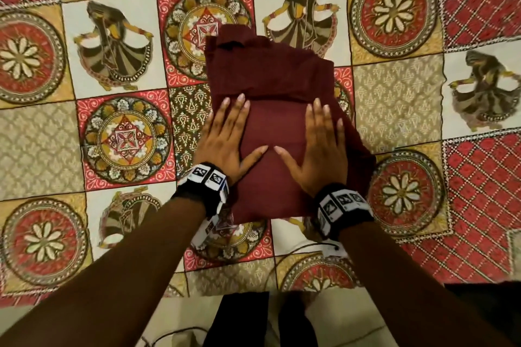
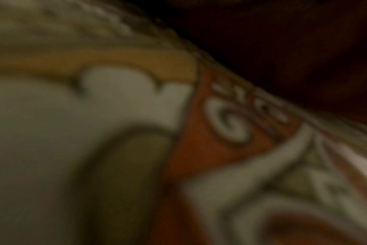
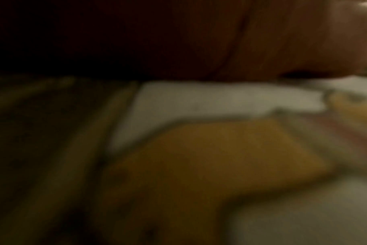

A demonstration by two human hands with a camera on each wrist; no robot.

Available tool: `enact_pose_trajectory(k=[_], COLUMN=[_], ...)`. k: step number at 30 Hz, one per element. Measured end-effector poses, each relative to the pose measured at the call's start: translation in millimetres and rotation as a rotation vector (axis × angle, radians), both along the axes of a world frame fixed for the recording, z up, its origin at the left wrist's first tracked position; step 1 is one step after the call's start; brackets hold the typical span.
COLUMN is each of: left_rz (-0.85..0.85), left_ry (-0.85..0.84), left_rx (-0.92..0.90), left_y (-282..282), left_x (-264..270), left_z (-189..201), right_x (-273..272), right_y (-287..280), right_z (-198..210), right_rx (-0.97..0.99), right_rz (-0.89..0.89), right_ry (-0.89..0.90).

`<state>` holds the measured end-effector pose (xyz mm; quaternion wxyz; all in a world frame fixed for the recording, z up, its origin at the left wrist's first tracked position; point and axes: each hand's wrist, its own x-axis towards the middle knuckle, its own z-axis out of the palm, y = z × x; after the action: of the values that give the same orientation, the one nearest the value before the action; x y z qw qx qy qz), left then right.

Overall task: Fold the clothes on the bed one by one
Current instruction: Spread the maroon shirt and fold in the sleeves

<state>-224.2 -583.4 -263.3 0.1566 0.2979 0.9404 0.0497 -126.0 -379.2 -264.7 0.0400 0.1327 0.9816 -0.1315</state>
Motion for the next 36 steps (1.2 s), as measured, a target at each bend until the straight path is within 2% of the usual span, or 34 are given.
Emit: enact_pose_trajectory(k=[3,5,8,10,12,15,19,22,26,28,31,33,36], left_rz=[0.041,0.07,0.082,0.001,-0.092,-0.056,-0.008,0.05,0.184,0.127,-0.097,-0.125,-0.058], left_ry=[-0.03,-0.064,-0.064,-0.077,-0.145,-0.199,-0.103,-0.077,-0.131,-0.134,-0.146,-0.162,-0.148], left_rx=[-0.051,-0.048,0.025,0.123,0.191,0.099,-0.029,-0.062,-0.053,-0.012,0.061,0.056,0.048], left_y=[-9,-16,-15,-5,8,16,5,-19,-64,-79,-80,-65,-35], left_x=[-7,-6,6,30,62,93,89,84,89,103,137,149,144], left_z=[5,12,26,34,32,17,12,14,21,29,35,33,26], right_x=[7,13,16,22,36,55,72,89,110,121,138,139,126], right_y=[19,34,28,-2,-32,-42,-9,22,46,43,26,18,12], right_z=[1,10,26,31,25,9,6,8,19,30,35,28,13], right_rx=[0.052,0.021,-0.015,-0.044,-0.066,-0.065,-0.012,0.044,0.036,0.034,0.035,0.061,0.091], right_rz=[-0.143,-0.213,-0.073,0.085,0.167,0.142,0.165,0.116,0.127,0.251,0.437,0.43,0.372], right_ry=[-0.035,-0.043,0.051,0.085,0.039,-0.048,-0.094,-0.093,-0.044,0.031,0.017,-0.048,-0.08])
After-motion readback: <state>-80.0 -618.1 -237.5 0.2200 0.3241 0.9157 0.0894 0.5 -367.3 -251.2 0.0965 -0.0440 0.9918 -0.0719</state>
